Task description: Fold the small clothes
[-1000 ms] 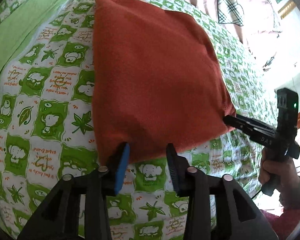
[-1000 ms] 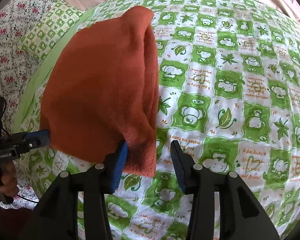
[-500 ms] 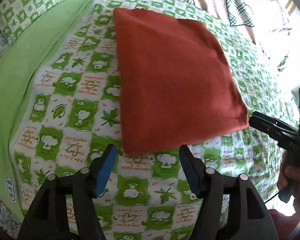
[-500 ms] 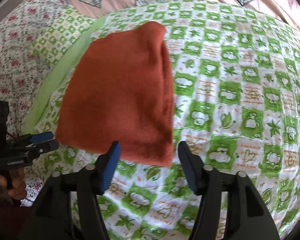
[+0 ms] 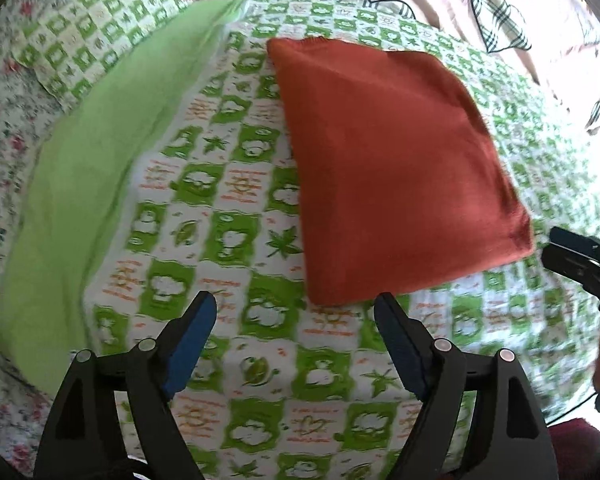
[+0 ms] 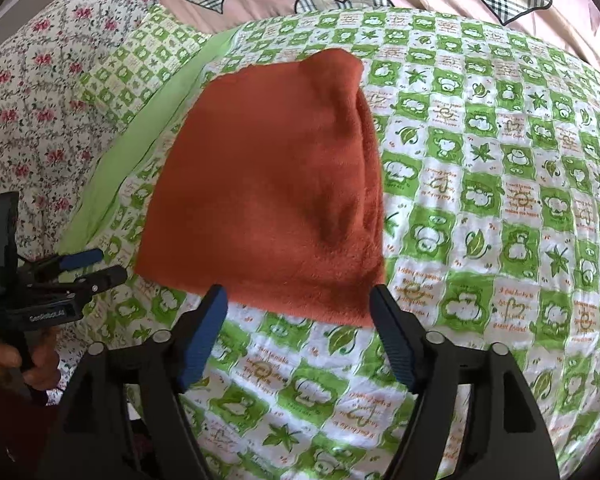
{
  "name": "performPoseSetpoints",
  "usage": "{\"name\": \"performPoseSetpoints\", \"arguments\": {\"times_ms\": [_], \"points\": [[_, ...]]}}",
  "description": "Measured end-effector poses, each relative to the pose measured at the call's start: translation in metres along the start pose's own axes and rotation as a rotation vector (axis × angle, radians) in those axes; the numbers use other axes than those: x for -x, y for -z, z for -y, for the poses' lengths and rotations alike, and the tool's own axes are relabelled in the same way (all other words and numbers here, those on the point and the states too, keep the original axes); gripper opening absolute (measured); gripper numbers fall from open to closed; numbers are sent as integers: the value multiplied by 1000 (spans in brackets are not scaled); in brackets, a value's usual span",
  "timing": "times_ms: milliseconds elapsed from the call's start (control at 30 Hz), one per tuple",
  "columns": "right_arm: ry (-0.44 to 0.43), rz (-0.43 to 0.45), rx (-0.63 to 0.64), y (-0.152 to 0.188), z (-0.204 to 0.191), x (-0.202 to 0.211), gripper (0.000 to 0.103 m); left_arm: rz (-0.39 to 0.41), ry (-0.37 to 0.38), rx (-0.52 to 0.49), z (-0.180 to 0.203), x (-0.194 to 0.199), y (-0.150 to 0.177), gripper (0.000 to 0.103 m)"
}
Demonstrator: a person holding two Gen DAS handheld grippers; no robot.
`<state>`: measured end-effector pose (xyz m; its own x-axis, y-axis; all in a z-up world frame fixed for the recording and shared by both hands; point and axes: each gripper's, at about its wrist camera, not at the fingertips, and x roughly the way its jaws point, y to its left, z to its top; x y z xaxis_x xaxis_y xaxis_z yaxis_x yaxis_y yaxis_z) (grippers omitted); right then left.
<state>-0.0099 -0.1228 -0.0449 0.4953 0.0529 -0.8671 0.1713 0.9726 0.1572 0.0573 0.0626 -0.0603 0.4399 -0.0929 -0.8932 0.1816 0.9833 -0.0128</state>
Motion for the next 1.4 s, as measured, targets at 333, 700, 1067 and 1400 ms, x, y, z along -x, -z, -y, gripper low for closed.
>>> {"name": "performPoseSetpoints", "arguments": {"times_ms": [333,700,1067,1400], "points": [[55,1,168,18,-23,1,95,10,-84,-71,12,5,16,86],[38,9,211,1,-31,-6,95,49,-111,-68,13,5,-6,88],[2,-3,138,-28,-20,-20,95,33,-145,-40,23,-3,-36,88],[48,-7,171,-46,-19,-30,95,21,-155,-38,30,-12,-45,88]]}}
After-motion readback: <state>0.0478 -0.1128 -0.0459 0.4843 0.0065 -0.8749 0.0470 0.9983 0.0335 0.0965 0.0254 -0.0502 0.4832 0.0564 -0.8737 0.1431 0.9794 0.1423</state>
